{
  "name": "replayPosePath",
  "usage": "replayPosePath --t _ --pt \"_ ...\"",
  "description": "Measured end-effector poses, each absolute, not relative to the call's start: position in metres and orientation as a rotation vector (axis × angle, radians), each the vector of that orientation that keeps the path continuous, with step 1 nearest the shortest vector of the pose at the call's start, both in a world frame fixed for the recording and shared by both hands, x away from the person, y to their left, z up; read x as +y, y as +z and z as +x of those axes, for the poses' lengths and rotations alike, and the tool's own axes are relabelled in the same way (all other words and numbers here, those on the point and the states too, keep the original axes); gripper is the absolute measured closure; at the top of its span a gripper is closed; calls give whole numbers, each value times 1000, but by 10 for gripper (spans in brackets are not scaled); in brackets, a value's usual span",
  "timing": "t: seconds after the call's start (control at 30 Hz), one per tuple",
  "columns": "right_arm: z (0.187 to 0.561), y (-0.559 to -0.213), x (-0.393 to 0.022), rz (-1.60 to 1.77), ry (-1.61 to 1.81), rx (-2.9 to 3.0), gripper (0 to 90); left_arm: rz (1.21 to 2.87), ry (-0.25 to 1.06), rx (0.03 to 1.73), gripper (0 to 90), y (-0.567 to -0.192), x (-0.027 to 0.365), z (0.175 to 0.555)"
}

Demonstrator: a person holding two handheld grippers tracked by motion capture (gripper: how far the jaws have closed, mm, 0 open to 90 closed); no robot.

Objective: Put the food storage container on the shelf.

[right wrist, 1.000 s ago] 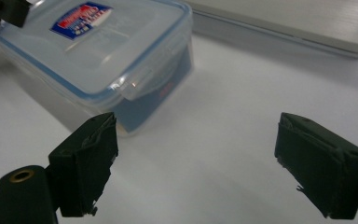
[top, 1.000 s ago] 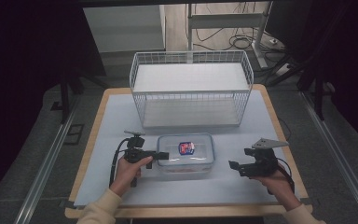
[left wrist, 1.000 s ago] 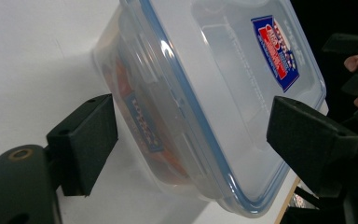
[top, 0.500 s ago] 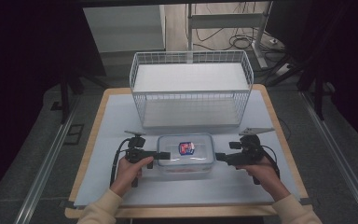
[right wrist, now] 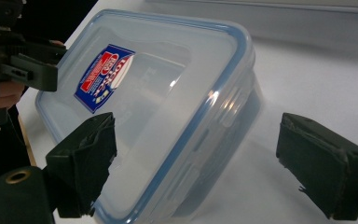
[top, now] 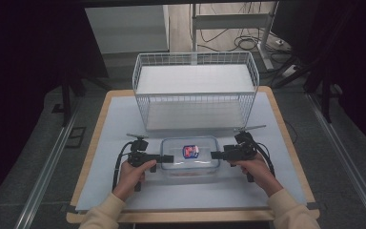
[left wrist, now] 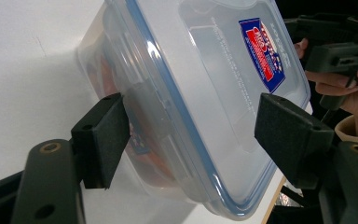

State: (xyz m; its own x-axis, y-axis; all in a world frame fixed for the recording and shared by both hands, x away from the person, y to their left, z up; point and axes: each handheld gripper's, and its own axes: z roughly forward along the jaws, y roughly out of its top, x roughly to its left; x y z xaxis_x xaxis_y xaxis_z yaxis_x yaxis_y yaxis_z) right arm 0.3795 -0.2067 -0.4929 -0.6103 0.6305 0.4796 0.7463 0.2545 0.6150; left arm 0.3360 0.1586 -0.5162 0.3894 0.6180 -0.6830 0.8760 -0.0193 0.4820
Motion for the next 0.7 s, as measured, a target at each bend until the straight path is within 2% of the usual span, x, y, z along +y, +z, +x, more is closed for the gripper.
replayPosePath --t 0.7 --pt "394 -509 -200 -1269 -1209 -2185 188 1728 -354 1314 273 -517 159 337"
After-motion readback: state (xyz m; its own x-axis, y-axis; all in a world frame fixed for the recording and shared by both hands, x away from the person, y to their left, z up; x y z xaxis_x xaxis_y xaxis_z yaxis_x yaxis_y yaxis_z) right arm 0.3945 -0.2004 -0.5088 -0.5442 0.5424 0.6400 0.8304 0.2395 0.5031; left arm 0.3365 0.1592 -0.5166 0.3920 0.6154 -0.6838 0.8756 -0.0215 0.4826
